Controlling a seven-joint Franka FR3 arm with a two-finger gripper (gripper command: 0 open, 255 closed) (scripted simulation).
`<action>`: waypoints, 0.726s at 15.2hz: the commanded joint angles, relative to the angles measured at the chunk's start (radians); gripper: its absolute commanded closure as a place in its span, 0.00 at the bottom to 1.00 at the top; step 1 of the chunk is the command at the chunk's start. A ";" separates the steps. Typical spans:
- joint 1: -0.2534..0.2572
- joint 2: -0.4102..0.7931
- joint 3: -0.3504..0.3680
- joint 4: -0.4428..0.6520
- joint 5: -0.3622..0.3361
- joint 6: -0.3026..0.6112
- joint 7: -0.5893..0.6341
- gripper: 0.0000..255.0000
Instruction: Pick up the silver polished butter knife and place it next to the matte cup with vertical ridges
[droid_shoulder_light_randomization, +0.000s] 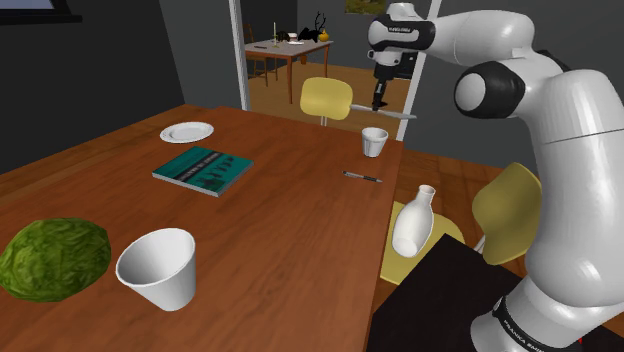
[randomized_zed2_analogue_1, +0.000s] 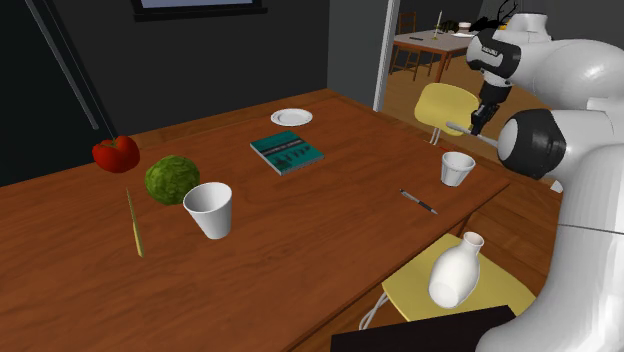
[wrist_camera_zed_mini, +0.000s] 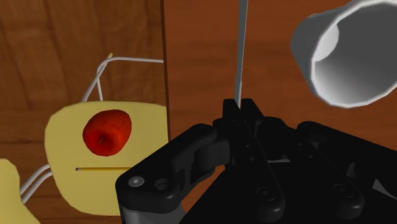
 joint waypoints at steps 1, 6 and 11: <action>0.003 -0.018 0.000 -0.058 0.000 0.041 0.000 1.00; 0.006 -0.028 0.000 -0.143 0.000 0.115 -0.003 1.00; 0.007 -0.028 0.000 -0.209 0.001 0.182 -0.006 1.00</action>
